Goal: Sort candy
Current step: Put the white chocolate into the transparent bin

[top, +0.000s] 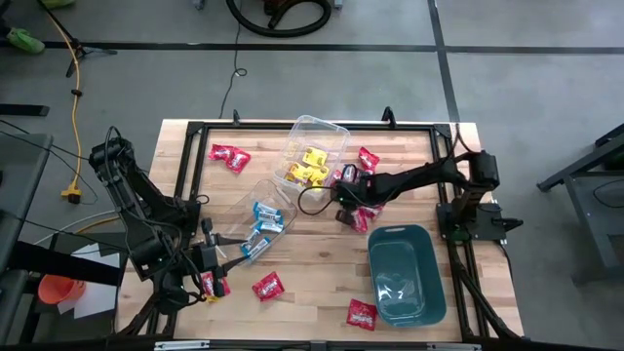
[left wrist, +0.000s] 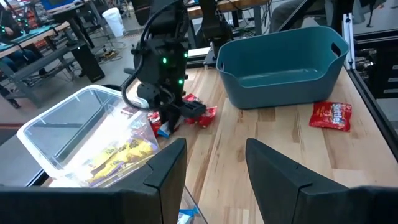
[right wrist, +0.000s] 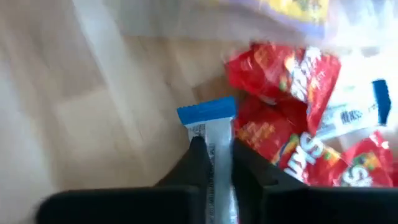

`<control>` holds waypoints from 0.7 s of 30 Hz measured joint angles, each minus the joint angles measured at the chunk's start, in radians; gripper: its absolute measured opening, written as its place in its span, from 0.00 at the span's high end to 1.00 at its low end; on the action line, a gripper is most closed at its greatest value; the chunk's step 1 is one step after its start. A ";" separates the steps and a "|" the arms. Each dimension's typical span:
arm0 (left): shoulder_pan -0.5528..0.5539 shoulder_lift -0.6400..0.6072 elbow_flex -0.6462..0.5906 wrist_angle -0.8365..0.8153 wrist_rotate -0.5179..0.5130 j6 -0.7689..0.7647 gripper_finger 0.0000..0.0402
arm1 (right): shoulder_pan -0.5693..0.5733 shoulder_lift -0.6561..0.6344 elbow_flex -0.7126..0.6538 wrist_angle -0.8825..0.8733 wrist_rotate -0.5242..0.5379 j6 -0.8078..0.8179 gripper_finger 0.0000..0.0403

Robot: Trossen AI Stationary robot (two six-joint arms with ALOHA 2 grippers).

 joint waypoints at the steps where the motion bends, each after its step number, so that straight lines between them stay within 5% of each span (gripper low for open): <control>1: 0.000 0.000 0.000 0.000 0.000 0.000 0.62 | 0.003 -0.005 0.002 0.000 -0.007 0.001 0.95; 12: 0.000 0.000 0.000 0.000 0.000 0.000 0.62 | 0.079 -0.214 -0.003 -0.052 -0.006 0.030 0.99; 21: 0.001 0.000 0.000 0.000 -0.014 0.000 0.62 | 0.191 -0.318 -0.003 0.219 0.040 0.009 0.99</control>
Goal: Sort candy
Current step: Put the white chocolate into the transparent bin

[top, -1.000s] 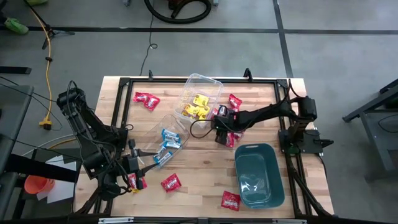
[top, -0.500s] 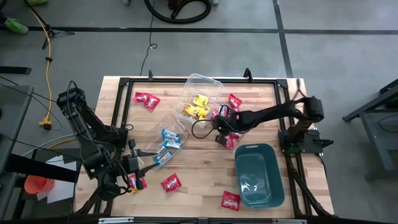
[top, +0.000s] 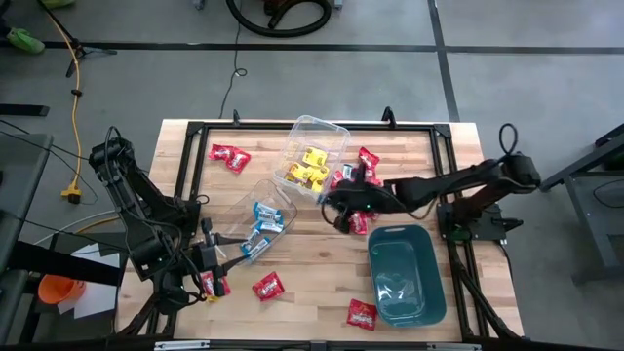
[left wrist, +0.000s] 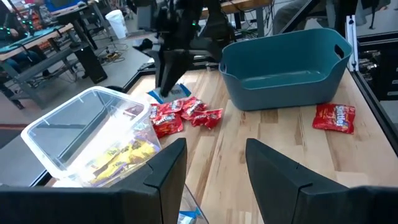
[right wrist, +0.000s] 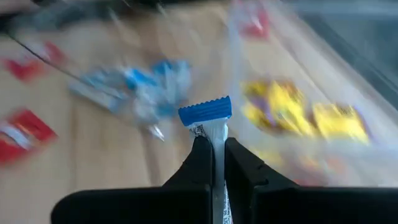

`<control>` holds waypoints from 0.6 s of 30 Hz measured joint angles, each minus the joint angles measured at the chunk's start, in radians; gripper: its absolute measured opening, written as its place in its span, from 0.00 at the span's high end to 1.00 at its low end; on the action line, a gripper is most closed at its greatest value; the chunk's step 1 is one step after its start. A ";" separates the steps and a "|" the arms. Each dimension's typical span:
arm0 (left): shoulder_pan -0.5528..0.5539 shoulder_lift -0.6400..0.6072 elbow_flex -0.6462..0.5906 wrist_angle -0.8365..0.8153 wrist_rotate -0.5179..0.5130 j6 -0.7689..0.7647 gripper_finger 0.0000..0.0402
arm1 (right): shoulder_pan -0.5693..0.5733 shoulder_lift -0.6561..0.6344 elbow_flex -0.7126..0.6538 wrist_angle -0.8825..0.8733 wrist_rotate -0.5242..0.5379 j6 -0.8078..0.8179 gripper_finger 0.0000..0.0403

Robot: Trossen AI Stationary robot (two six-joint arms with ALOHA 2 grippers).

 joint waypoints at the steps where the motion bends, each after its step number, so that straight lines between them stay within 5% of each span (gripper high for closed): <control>1: 0.000 0.000 0.000 0.001 -0.002 0.000 0.62 | 0.013 0.015 0.000 0.064 -0.007 -0.009 0.99; 12: 0.000 0.000 0.000 0.003 -0.008 0.011 0.62 | 0.086 0.374 0.018 0.804 -0.094 -0.119 0.99; 18: 0.007 0.000 0.000 0.003 -0.009 0.026 0.62 | 0.046 0.538 0.219 0.873 -0.114 -0.168 0.99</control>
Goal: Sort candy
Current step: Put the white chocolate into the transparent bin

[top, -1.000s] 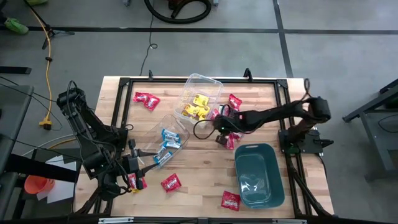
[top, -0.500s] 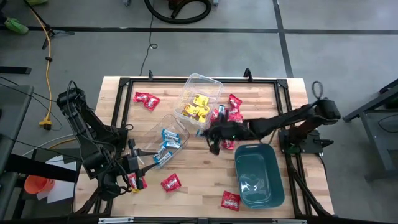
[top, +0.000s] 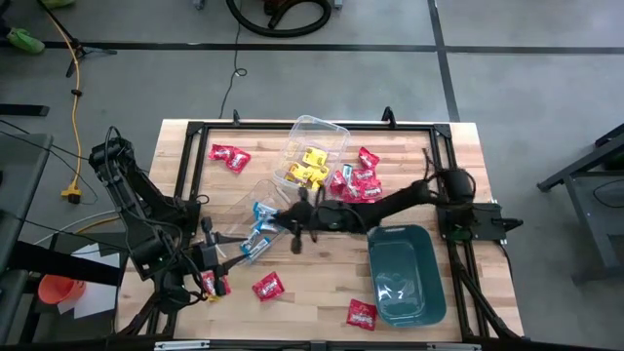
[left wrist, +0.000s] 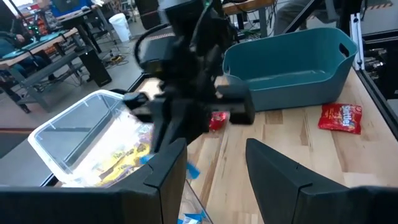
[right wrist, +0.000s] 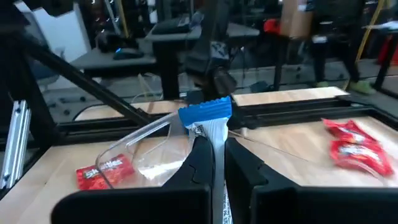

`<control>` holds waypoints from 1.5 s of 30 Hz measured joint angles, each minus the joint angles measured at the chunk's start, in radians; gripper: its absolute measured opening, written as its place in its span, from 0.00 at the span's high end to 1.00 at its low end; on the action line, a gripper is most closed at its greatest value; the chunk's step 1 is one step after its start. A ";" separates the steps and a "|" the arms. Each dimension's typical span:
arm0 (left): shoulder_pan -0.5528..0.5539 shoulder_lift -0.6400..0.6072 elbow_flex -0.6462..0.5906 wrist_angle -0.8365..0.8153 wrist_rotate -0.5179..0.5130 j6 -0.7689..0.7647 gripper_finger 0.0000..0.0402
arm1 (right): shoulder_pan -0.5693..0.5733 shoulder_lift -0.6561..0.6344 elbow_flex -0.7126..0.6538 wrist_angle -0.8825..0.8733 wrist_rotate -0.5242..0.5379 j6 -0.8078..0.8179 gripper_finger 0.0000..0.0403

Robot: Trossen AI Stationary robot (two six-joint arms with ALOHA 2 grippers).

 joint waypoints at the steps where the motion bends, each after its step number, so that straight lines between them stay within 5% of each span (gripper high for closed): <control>1: 0.000 0.000 0.000 0.000 0.000 0.000 0.62 | -0.005 0.019 0.041 -0.032 -0.017 -0.004 0.99; 5: 0.000 0.000 0.000 0.000 0.008 -0.003 0.62 | -0.012 0.081 0.196 -0.229 -0.062 -0.054 0.95; 10: -0.002 0.000 0.000 0.001 0.023 -0.027 0.62 | -0.012 0.126 0.338 -0.459 0.011 -0.073 0.80; 20: -0.002 0.000 0.000 0.010 0.024 -0.037 0.62 | -0.009 0.117 0.379 -0.630 0.021 -0.134 0.45; 30: -0.002 0.019 0.000 0.024 0.026 -0.038 0.62 | 0.045 -0.028 0.376 -1.199 0.058 -0.121 0.40; 36: -0.002 0.036 0.000 0.034 0.032 -0.064 0.62 | 0.080 -0.143 0.190 -1.355 0.225 0.009 0.40; 45: 0.005 0.044 0.000 0.034 0.018 -0.070 0.62 | 0.061 -0.490 -0.308 -1.227 0.493 0.421 0.41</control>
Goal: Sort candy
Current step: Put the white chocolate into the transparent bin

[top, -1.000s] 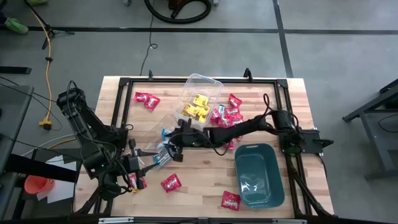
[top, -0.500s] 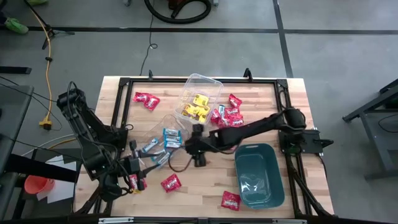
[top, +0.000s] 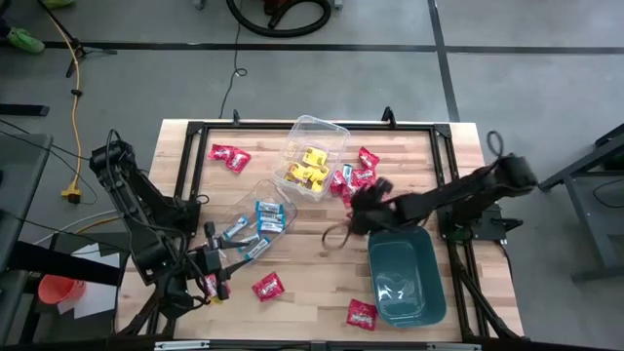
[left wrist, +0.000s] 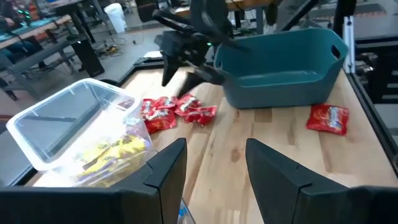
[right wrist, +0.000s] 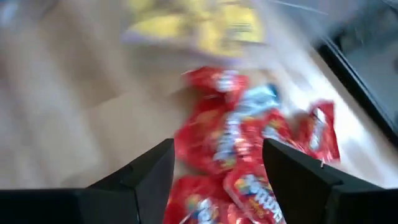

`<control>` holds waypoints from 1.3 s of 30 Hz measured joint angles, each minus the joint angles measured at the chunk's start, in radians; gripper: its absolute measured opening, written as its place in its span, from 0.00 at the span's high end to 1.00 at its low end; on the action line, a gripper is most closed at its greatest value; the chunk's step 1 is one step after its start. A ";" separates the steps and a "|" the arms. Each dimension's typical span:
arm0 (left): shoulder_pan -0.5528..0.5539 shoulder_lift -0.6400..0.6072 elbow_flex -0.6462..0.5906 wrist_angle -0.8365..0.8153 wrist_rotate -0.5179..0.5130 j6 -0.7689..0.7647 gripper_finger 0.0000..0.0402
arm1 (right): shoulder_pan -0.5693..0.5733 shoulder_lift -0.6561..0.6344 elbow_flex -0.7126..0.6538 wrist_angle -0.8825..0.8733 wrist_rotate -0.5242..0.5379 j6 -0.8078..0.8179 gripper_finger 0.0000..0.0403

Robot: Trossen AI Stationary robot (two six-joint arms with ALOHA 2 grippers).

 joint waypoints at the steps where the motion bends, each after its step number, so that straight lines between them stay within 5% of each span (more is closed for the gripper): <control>1: 0.002 0.000 0.000 0.000 -0.008 0.005 0.62 | -0.025 -0.035 -0.041 0.039 0.010 0.047 0.41; 6: 0.018 0.000 0.000 0.000 -0.013 0.019 0.62 | -0.241 -0.118 -0.156 0.274 -0.144 0.256 0.45; 11: 0.036 0.000 0.000 0.000 -0.002 0.044 0.62 | -0.438 -0.060 -0.163 0.379 -0.346 0.274 0.48; 17: 0.040 0.000 0.000 -0.005 0.016 0.049 0.62 | -0.536 0.060 -0.111 0.380 -0.430 0.240 0.49; 39: 0.040 0.000 0.000 -0.007 0.059 0.036 0.62 | -0.542 0.340 0.092 0.285 -0.288 0.298 0.49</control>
